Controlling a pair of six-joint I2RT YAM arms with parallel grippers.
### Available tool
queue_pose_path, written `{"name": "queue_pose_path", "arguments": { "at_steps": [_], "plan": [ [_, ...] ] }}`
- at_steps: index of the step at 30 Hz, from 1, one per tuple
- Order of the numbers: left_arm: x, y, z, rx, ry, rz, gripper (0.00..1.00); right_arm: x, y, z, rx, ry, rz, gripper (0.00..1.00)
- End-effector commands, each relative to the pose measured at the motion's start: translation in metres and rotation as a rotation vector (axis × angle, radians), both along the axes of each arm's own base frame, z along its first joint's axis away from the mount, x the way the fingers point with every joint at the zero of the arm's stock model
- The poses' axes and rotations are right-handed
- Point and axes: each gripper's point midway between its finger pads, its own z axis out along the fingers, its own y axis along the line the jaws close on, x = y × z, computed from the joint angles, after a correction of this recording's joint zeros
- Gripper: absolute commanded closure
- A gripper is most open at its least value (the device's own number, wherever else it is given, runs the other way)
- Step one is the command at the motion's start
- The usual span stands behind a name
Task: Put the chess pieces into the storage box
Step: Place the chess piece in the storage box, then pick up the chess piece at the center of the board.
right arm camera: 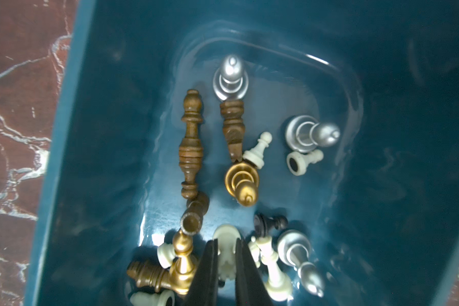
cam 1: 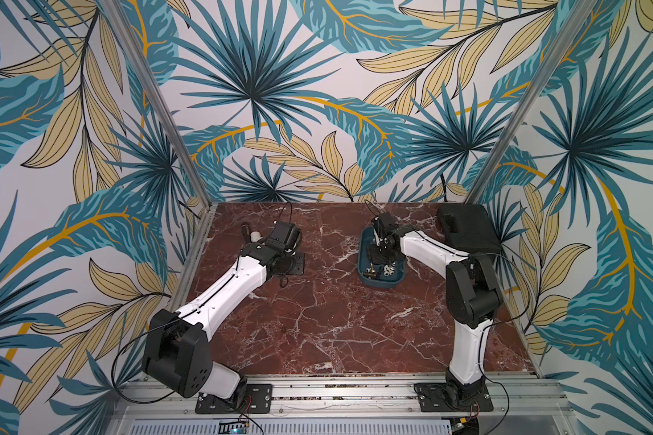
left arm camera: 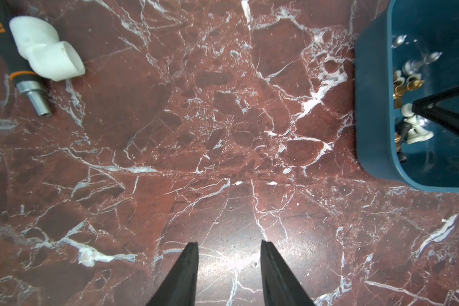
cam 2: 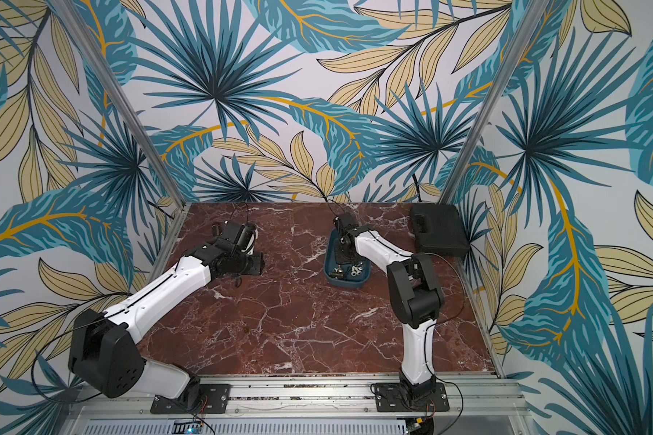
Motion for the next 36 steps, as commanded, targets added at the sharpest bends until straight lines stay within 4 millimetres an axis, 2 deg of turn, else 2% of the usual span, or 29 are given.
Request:
{"name": "queue_pose_path", "arguments": {
  "at_steps": [1,3,6,10,14,19,24,30,36],
  "plan": [
    [-0.013,0.014,-0.004,0.066,0.06,0.028,0.57,0.0,0.002,0.001,0.018,0.005,-0.009,0.8],
    [-0.022,0.019,-0.008,0.085,0.092,0.041,0.56,-0.001,0.002,0.005,0.022,-0.002,-0.01,0.74],
    [-0.041,0.027,-0.01,0.095,0.148,0.067,0.56,-0.003,0.001,0.019,0.033,-0.027,-0.013,0.71],
    [-0.072,0.035,-0.013,0.068,0.208,0.114,0.56,-0.008,0.001,0.05,0.068,-0.088,-0.018,0.71],
    [-0.105,0.047,-0.033,0.074,0.286,0.173,0.56,-0.011,0.001,0.083,0.112,-0.168,-0.02,0.7],
    [-0.137,0.052,-0.06,0.035,0.363,0.217,0.57,-0.013,-0.001,0.109,0.127,-0.244,-0.018,0.69],
    [-0.134,0.04,-0.068,-0.021,0.354,0.206,0.58,-0.014,-0.001,0.116,0.141,-0.268,-0.02,0.69],
    [-0.138,0.036,-0.094,-0.014,0.409,0.201,0.59,-0.02,0.0,0.112,0.154,-0.258,-0.023,0.69],
    [-0.138,0.034,-0.108,0.001,0.434,0.196,0.61,-0.023,-0.003,0.114,0.142,-0.263,-0.023,0.69]
  ]
}}
